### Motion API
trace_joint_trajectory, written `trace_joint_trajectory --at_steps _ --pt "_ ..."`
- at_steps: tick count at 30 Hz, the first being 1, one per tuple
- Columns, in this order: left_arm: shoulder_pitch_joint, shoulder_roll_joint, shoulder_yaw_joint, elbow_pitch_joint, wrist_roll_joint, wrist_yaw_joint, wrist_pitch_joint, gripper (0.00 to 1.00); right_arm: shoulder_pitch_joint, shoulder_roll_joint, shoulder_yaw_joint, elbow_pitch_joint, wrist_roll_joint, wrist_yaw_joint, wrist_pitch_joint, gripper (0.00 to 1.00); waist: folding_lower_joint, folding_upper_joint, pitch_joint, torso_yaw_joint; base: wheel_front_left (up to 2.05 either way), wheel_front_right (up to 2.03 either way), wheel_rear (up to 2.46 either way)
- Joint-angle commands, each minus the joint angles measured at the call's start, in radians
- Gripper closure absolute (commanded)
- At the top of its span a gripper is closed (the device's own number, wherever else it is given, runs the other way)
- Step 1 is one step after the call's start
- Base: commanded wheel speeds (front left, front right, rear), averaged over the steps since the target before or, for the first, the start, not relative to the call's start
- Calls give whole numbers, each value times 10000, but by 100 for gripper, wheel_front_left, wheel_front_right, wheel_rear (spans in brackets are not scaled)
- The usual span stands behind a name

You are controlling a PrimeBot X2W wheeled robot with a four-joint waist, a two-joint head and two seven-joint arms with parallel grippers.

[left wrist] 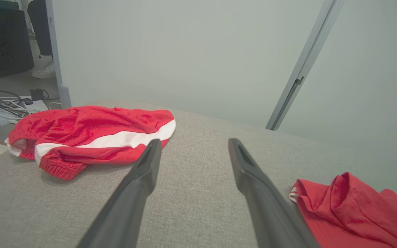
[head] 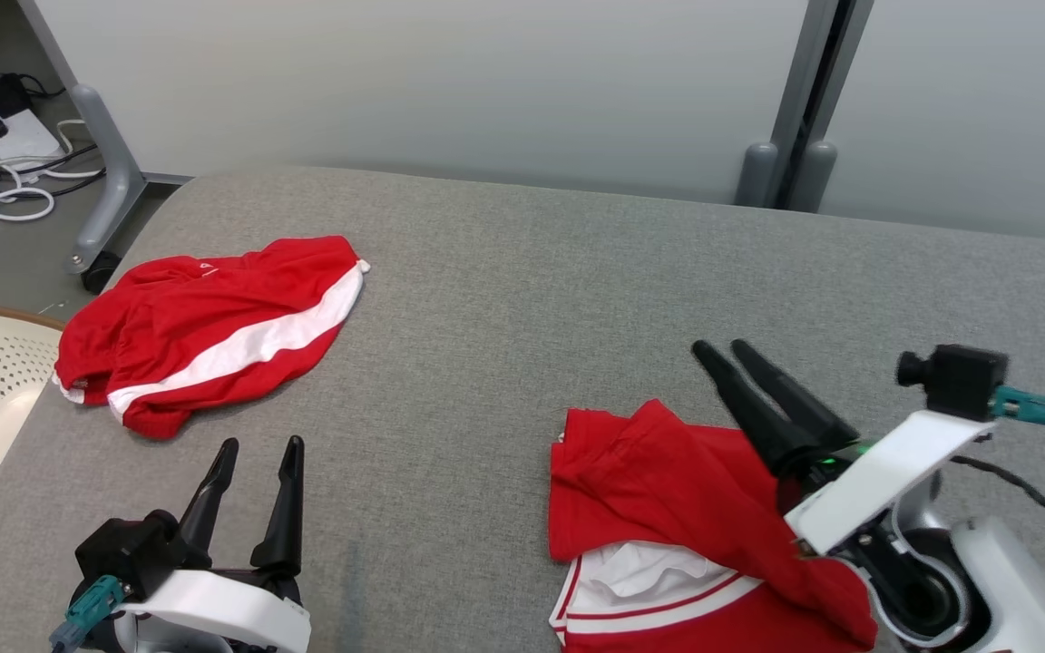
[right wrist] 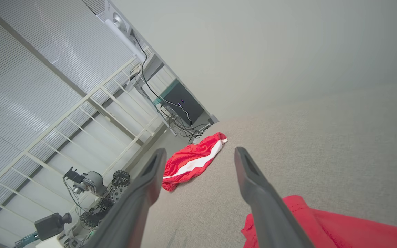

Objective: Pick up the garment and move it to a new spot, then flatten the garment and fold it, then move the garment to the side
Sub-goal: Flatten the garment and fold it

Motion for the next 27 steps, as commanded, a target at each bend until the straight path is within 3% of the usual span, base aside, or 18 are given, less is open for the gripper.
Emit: trace_joint_trajectory --at_steps 1,9,20,21,23,24,27 --pt "6 33 13 -33 52 11 -13 0 49 -301 -347 -104 -240 25 -129 0 0 0 8 -149 0 0 0" --pt "-3 -33 43 -56 66 -43 -13 0 443 -1084 -2110 353 -1982 25 -447 0 0 0 69 -250 0 0 0" --pt "-60 -58 59 31 107 -133 -13 0 599 -397 -2980 669 -2945 25 -100 0 0 0 130 -188 0 0 0" --pt "-76 -52 53 44 113 -145 -13 0 603 -374 -2992 737 -3029 25 -67 24 0 0 131 -175 0 0 0" --pt "-107 -49 36 61 121 -162 -13 0 613 -371 -2992 946 -3226 25 -1 93 0 0 131 -149 0 0 0" --pt "-124 -53 25 70 127 -160 -13 0 610 -368 -2942 1061 -3293 25 31 100 0 0 134 -132 0 0 0" --pt "-171 -67 -8 108 142 -162 -13 0 565 -338 -2796 1567 -3403 25 152 100 0 0 138 -63 0 0 0"
